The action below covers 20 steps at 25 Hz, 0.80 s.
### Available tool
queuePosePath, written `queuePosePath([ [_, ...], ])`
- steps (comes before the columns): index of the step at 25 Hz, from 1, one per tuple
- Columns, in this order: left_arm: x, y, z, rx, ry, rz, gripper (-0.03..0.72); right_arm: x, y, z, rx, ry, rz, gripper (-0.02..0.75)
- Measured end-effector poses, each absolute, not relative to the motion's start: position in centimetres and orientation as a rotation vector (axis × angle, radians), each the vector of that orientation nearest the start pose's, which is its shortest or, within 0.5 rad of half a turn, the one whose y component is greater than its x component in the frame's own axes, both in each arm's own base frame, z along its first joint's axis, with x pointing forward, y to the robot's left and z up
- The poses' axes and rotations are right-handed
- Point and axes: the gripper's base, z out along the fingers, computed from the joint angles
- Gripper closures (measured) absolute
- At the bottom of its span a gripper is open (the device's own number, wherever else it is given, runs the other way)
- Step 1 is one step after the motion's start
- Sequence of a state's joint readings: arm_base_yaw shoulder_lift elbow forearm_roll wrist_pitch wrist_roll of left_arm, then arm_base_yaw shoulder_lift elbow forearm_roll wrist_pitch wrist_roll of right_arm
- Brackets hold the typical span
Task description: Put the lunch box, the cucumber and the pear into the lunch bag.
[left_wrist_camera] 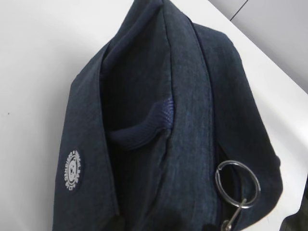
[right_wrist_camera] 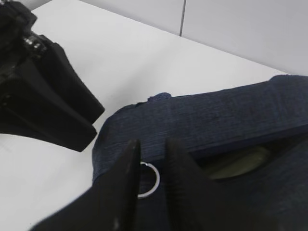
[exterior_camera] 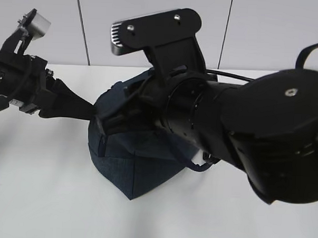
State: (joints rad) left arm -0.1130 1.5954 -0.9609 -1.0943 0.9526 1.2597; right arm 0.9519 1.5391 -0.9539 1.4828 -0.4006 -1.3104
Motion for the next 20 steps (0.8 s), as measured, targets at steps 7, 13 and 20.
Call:
queuePosePath([
  [7, 28.9, -9.9, 23.6, 0.864, 2.278, -0.944, 0.391, 24.5, 23.5, 26.3, -0.423, 2.060, 0.486, 0.345],
  [13, 28.9, -9.9, 23.6, 0.864, 2.278, -0.944, 0.391, 25.3, 22.7, 26.2, -0.334, 2.116, 0.660, 0.332],
  [20, 28.9, -9.9, 23.6, 0.863, 2.278, -0.943, 0.391, 26.1, 22.1, 26.4, -0.197, 2.154, 0.921, 0.332],
])
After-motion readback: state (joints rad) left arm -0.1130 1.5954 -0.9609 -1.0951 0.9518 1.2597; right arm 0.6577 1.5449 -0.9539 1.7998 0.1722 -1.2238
